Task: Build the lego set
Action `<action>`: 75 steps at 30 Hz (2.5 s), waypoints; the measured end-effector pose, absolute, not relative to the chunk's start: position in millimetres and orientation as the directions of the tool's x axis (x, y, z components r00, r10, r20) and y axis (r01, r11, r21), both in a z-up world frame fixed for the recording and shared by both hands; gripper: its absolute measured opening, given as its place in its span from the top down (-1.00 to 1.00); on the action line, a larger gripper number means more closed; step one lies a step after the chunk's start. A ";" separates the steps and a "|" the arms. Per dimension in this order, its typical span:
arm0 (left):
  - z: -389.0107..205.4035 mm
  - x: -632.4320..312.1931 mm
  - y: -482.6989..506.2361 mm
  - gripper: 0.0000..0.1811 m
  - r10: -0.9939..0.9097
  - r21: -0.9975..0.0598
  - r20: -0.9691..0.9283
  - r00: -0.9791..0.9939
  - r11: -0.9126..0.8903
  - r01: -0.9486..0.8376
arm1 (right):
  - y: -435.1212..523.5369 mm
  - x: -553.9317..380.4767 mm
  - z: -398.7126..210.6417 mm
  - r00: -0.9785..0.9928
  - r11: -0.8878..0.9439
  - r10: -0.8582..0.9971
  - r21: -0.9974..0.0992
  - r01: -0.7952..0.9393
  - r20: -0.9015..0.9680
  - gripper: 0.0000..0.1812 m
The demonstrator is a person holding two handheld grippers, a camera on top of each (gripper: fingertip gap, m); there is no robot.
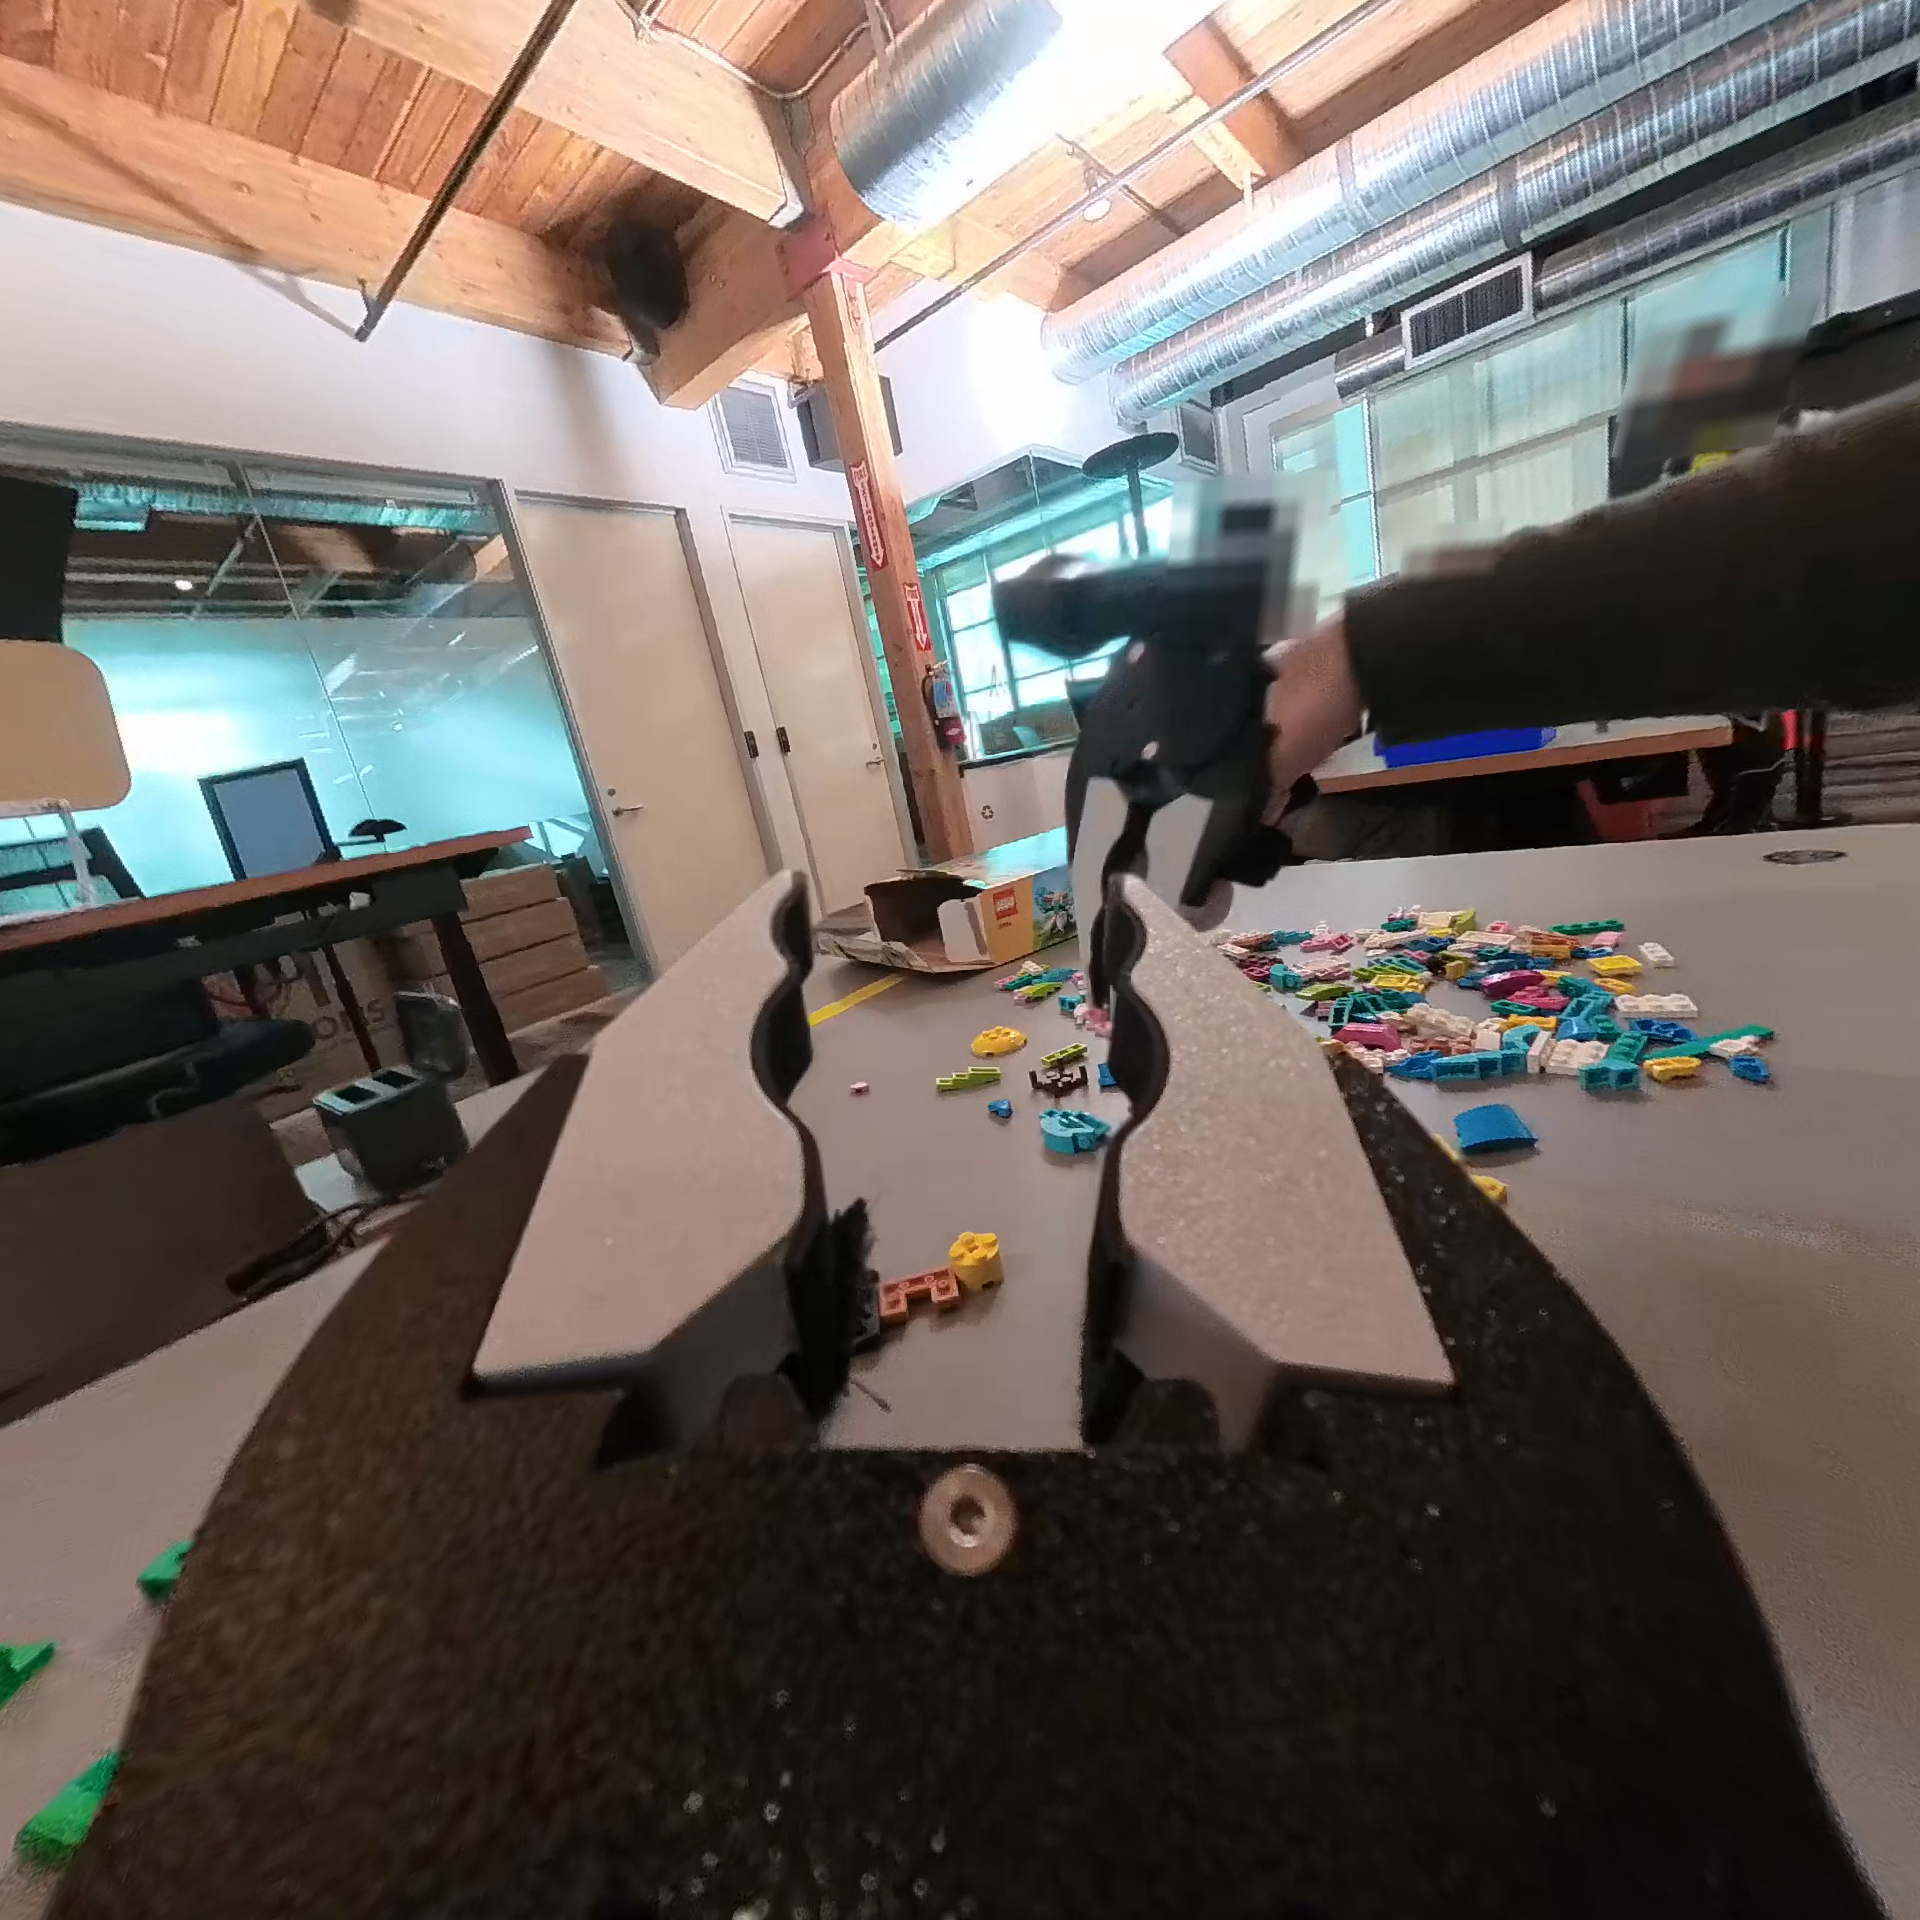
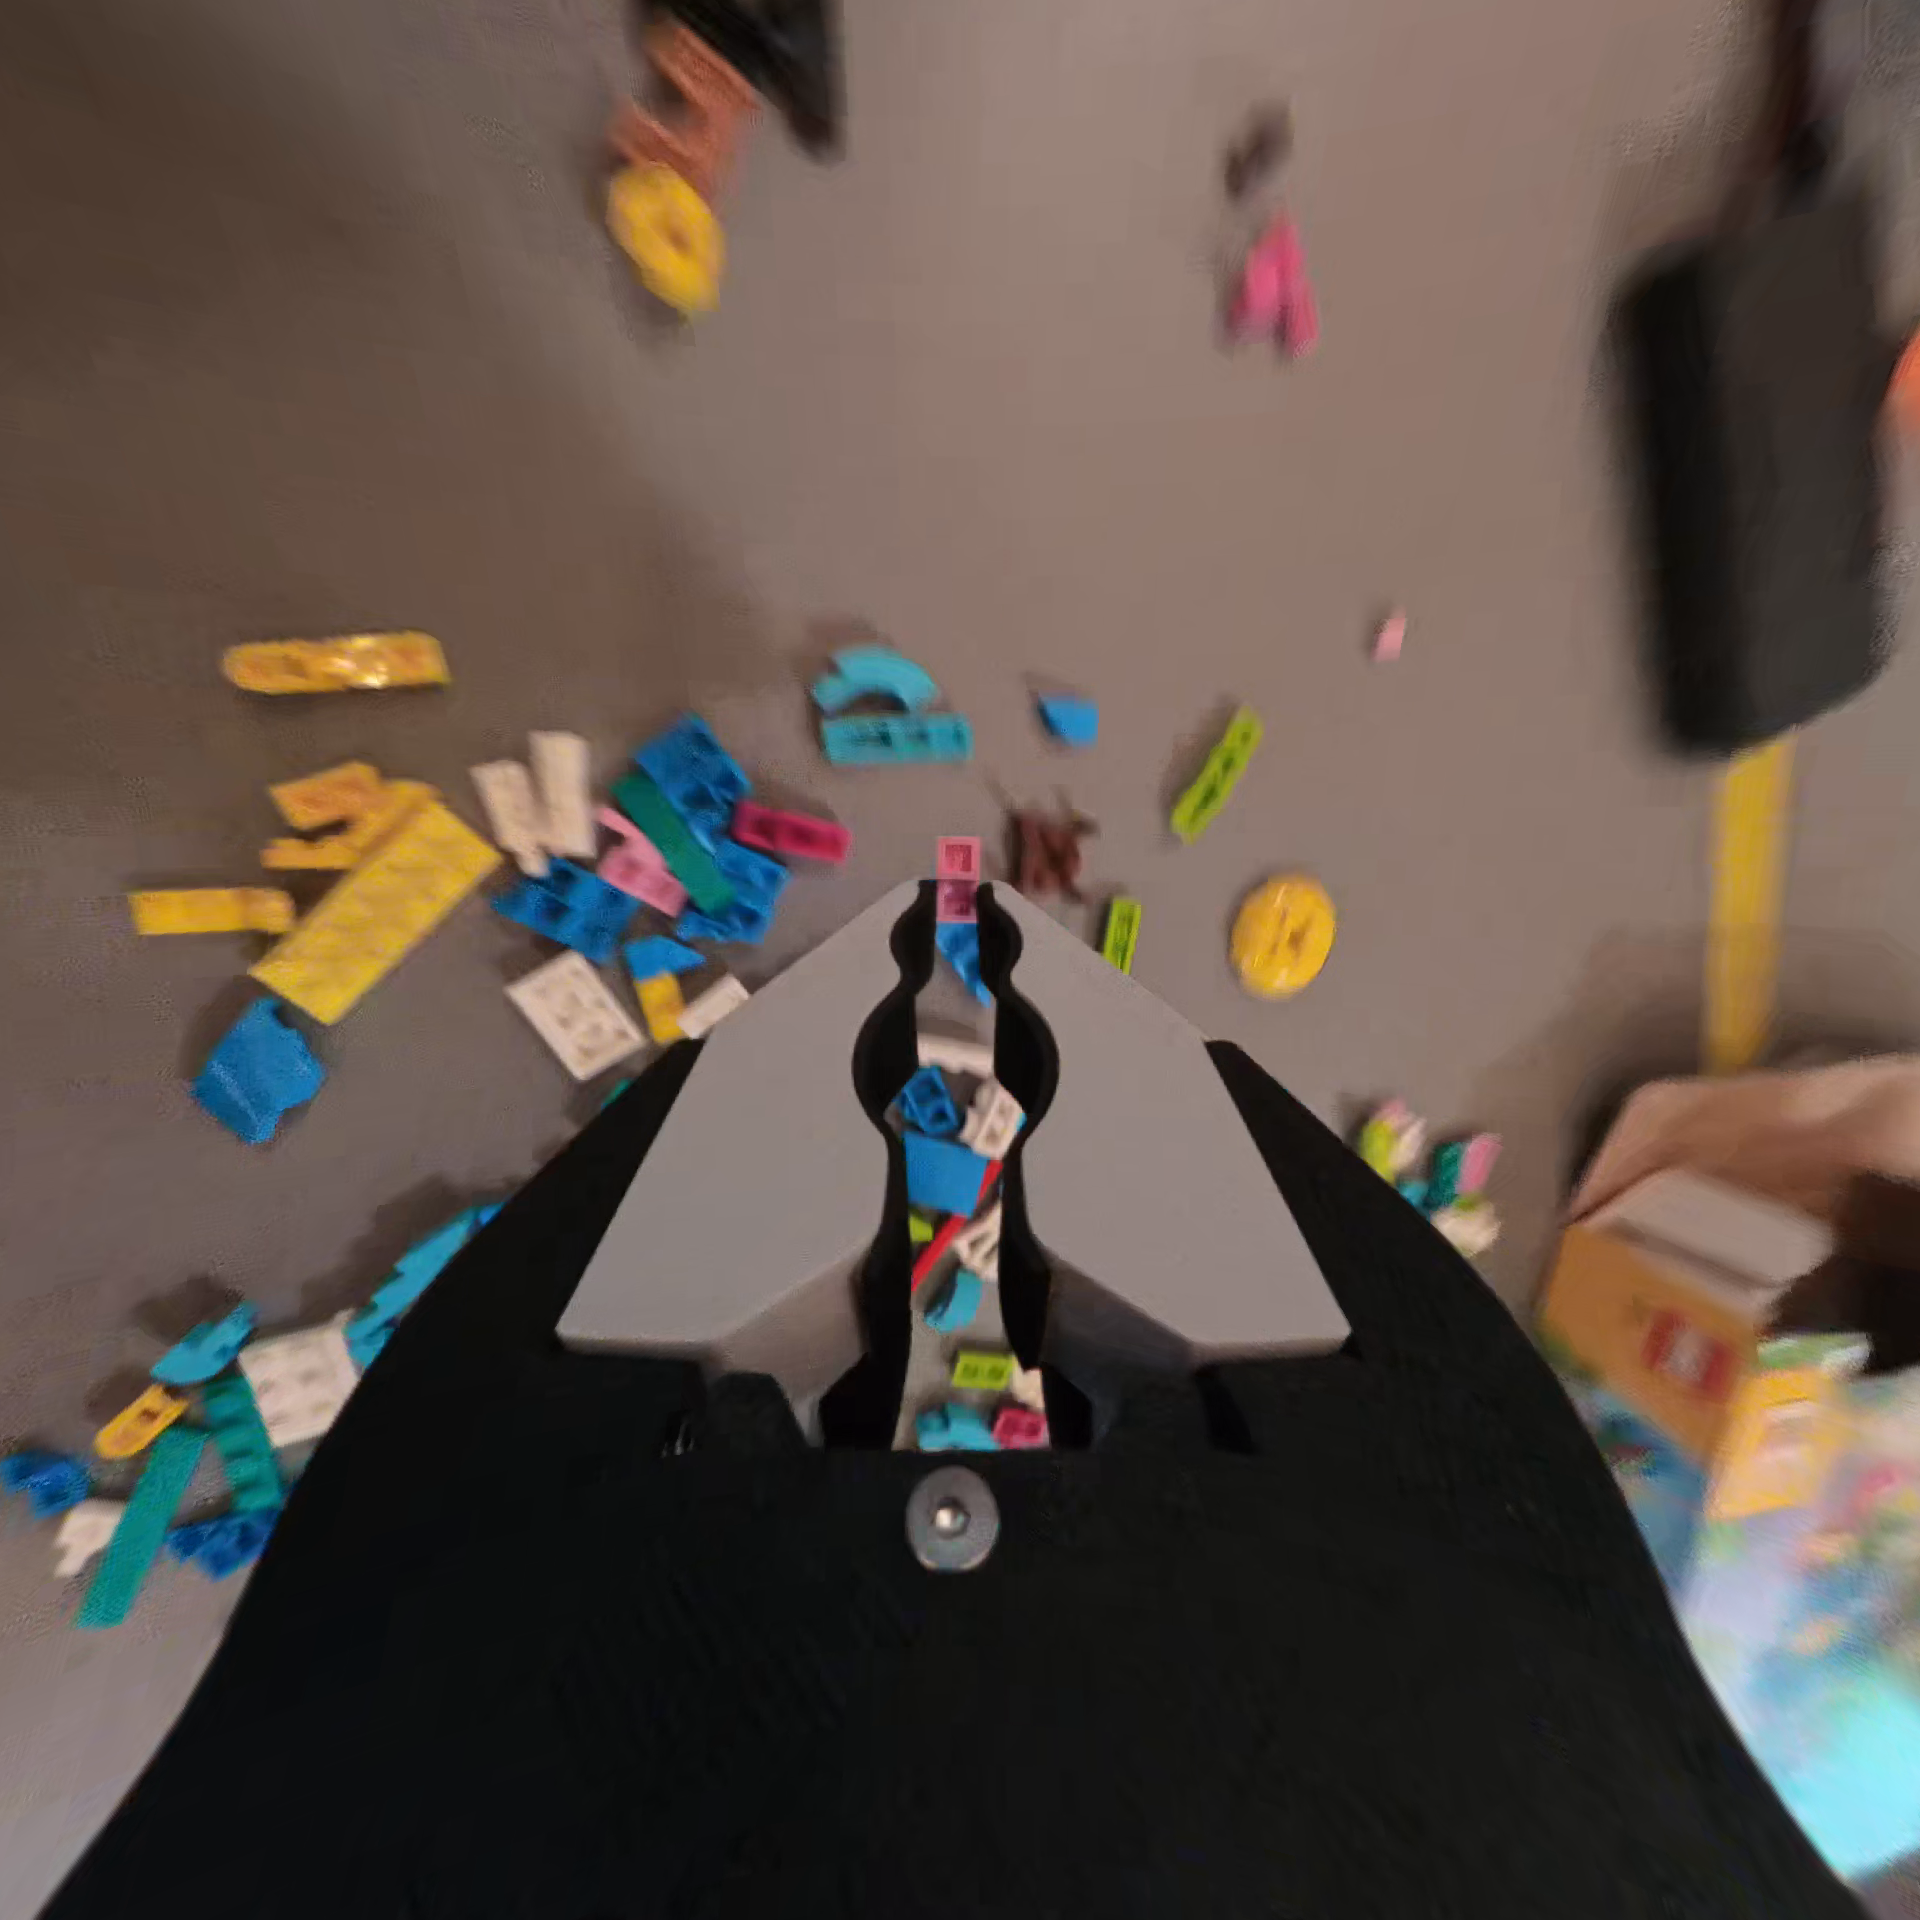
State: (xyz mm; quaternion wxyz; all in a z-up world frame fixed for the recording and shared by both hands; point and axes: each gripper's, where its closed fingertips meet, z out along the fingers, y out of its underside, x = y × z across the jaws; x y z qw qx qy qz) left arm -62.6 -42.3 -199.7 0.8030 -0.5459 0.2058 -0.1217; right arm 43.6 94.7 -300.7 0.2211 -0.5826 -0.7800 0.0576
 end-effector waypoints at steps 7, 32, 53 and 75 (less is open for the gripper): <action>-210.0 -67.0 -37.6 0.51 -0.488 -0.971 -0.110 0.866 0.240 0.012 | -3.3 -20.2 -267.7 -0.482 0.811 0.497 -0.190 0.553 0.721 0.93; -218.6 -32.9 -60.6 1.00 -0.373 -0.733 -0.675 0.637 0.443 -0.516 | -65.3 -33.1 -202.8 -0.224 0.098 0.975 -0.920 0.380 0.012 0.86; -217.6 -17.9 -80.6 0.99 -0.166 -0.450 -0.877 0.451 0.614 -0.648 | -86.5 -26.6 -218.5 -0.327 -0.043 0.911 -0.844 0.534 -0.253 0.92; -221.0 -96.0 -30.3 0.94 -0.226 -0.839 -0.518 0.825 0.324 -0.438 | -55.2 -34.7 -337.6 -0.127 0.156 0.987 -0.719 0.677 0.095 0.90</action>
